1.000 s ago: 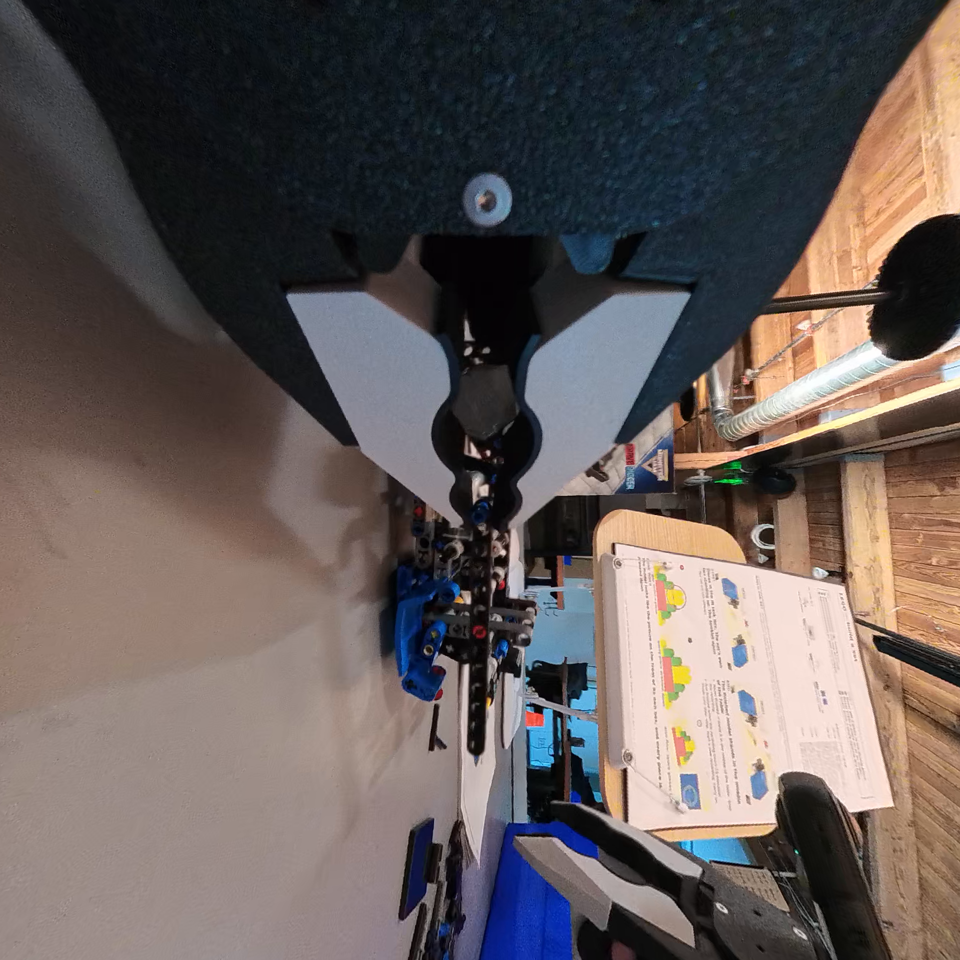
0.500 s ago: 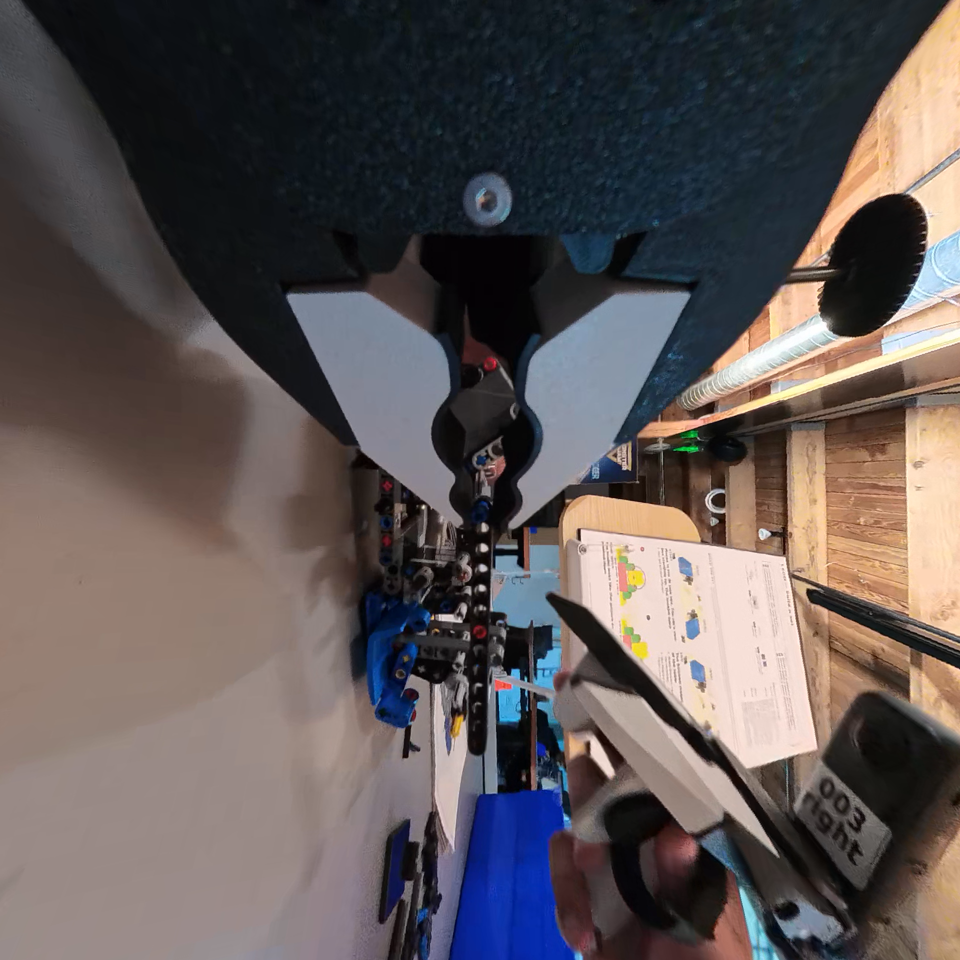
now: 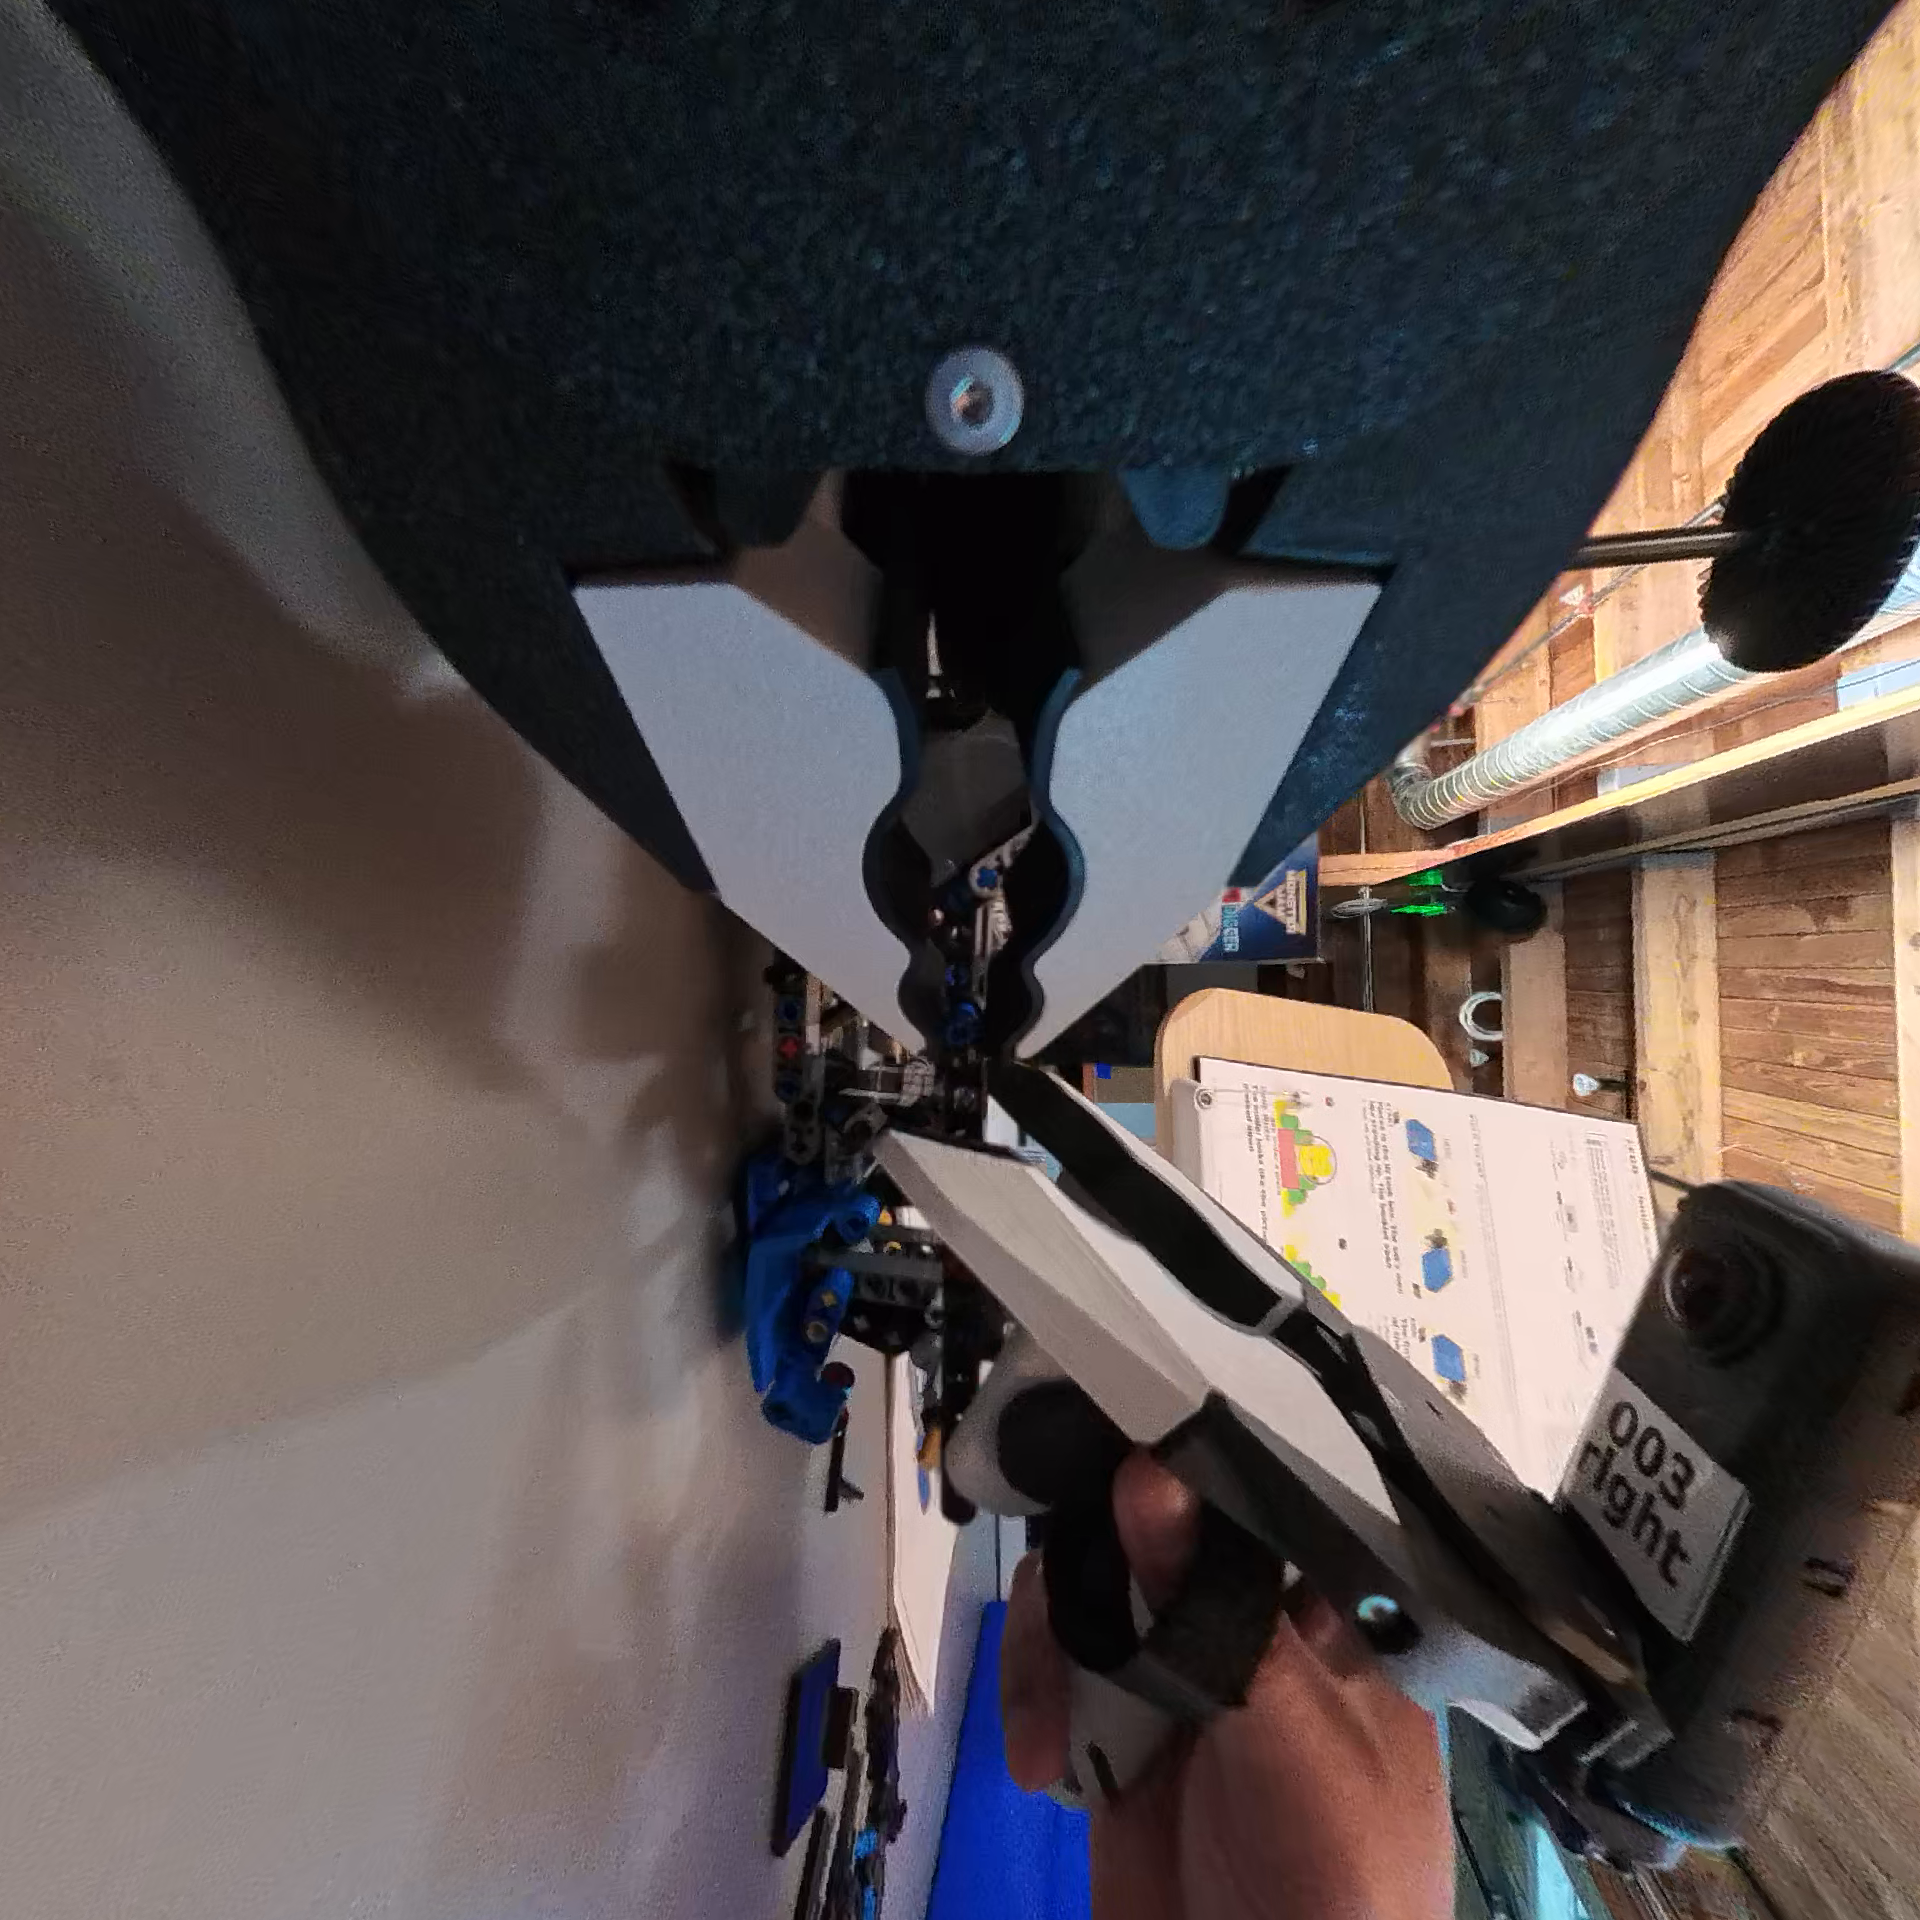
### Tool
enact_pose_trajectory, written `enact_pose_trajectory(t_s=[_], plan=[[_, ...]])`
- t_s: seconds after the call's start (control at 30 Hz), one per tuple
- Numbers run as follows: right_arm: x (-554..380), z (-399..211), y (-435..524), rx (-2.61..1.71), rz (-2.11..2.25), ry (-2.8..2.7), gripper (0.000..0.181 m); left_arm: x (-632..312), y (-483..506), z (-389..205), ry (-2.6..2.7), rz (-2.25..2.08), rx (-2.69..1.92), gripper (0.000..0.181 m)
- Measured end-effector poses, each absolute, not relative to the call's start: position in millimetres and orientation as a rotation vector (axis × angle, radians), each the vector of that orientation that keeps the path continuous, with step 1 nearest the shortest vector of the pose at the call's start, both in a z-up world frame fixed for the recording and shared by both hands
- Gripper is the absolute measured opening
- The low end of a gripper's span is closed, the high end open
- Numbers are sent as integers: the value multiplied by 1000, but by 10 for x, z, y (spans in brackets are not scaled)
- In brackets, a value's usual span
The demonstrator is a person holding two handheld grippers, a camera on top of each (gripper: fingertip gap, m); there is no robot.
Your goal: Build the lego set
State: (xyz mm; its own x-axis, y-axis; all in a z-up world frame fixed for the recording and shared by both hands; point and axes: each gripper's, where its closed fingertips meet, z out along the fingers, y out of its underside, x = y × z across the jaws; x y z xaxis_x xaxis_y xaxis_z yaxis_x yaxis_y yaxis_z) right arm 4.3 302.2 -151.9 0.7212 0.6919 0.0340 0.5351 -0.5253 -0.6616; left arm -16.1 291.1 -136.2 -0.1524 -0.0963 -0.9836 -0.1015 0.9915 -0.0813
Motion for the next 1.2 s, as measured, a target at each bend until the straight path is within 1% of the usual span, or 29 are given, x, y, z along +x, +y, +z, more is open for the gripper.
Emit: enact_pose_trajectory(t_s=[0.03,0.13,0.2,0.43,0.6,0.77,0.87,1.03,1.2], plan=[[41,-1523,3015,-2258,311,-928,76,-159,2899,-1369,1728,4,-142,5],[34,-1518,2999,-2255,328,-931,76,-170,2884,-1372,1724,27,-120,5],[22,-1485,3005,-2243,334,-923,79,-196,2870,-1372,1727,23,-124,5],[24,-1468,3024,-2241,336,-914,78,-196,2884,-1402,1739,26,-145,5],[50,-1470,3040,-2238,329,-904,70,-169,2869,-1392,1723,42,-131,5],[46,-1532,3046,-2247,337,-910,71,-173,2883,-1399,1724,38,-147,5],[48,-1537,3052,-2243,323,-924,68,-161,2889,-1410,1722,36,-145,5],[13,-1531,3028,-2266,362,-917,76,-149,2894,-1433,1731,38,-138,5],[20,-1524,3041,-2261,376,-899,71,-168,2914,-1435,1724,47,-129,5]])
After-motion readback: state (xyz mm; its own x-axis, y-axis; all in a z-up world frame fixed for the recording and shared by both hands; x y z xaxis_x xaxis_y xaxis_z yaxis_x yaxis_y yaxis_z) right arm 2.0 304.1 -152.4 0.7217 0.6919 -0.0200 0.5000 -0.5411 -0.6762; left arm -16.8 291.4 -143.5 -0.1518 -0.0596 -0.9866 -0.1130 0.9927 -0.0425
